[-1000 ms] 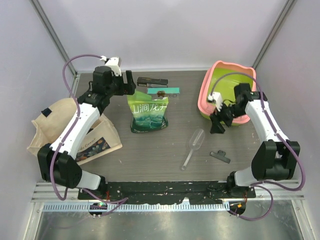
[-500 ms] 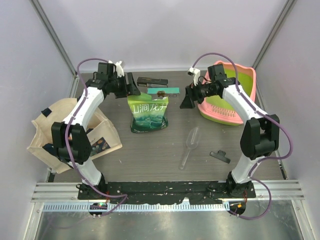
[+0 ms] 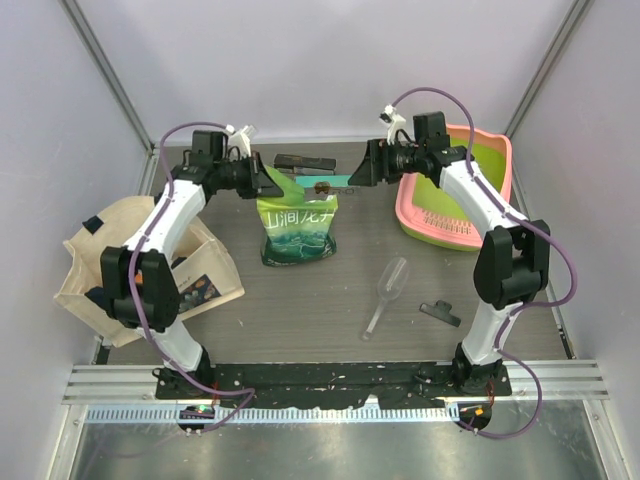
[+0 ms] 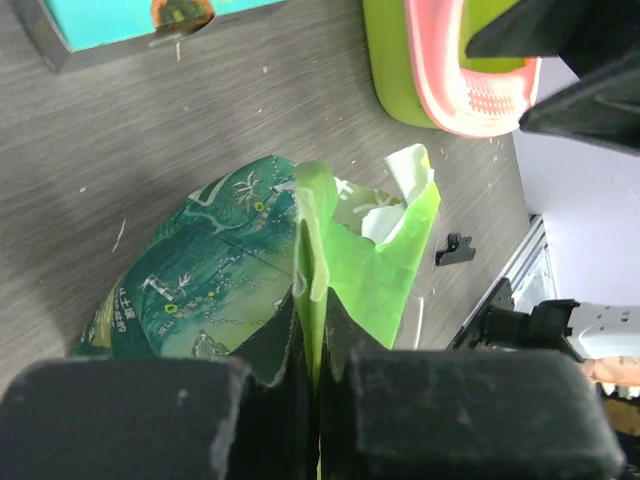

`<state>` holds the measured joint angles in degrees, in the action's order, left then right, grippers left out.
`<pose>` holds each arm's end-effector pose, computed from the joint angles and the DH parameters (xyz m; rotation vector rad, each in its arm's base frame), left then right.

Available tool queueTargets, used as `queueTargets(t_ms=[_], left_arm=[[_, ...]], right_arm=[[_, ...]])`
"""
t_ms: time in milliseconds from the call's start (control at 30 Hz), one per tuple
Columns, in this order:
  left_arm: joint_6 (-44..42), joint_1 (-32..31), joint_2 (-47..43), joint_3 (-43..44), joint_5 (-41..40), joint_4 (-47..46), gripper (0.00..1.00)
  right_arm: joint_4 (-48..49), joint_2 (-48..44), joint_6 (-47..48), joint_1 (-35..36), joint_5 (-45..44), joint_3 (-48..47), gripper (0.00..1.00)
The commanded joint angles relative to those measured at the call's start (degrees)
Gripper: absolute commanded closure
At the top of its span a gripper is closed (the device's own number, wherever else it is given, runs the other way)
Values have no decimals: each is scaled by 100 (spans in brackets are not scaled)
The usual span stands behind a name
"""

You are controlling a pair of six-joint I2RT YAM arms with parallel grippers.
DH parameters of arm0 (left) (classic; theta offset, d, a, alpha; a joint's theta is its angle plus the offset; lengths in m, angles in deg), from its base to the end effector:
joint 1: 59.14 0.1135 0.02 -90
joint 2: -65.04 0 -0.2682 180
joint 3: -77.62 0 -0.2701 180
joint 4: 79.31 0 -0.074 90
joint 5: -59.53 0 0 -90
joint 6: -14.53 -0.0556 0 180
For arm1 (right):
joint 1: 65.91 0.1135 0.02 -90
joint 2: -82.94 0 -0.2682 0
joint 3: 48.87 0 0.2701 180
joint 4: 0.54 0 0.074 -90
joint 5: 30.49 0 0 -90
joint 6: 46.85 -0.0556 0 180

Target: Fill the litter box with clean litter

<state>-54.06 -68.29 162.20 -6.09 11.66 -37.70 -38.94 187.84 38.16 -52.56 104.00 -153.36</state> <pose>0.3974 -0.1018 0.2977 0.1418 2.3231 -1.1188 0.4265 0.1413 0.2995 -0.5828 2.1355 1.0430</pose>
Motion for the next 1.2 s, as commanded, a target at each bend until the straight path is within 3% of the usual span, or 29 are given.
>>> queueTargets(t_ms=[0, 167, 300, 500, 900, 1167], left_arm=[[-408, 1, -1048, -503, 753, -1510, 98], [-821, -60, -2446, -1691, 543, -3340, 100], [-1340, -193, -3132, -2044, 313, -3265, 100], [-1815, -342, -3344, -2220, 208, -2974, 100], [-1860, -571, -3406, -2326, -29, -2974, 100], [-1868, -579, -3432, -2369, -47, -2948, 100]], right_arm=[[-10, 48, -485, 72, -352, -458, 20], [-195, 92, -468, 309, -520, -599, 20], [-186, 223, -529, 485, -784, -669, 20], [-230, 443, -529, 739, -319, -897, 20], [-423, 997, -696, 880, 68, -1811, 31], [-731, 997, -547, 1021, 121, -1575, 40]])
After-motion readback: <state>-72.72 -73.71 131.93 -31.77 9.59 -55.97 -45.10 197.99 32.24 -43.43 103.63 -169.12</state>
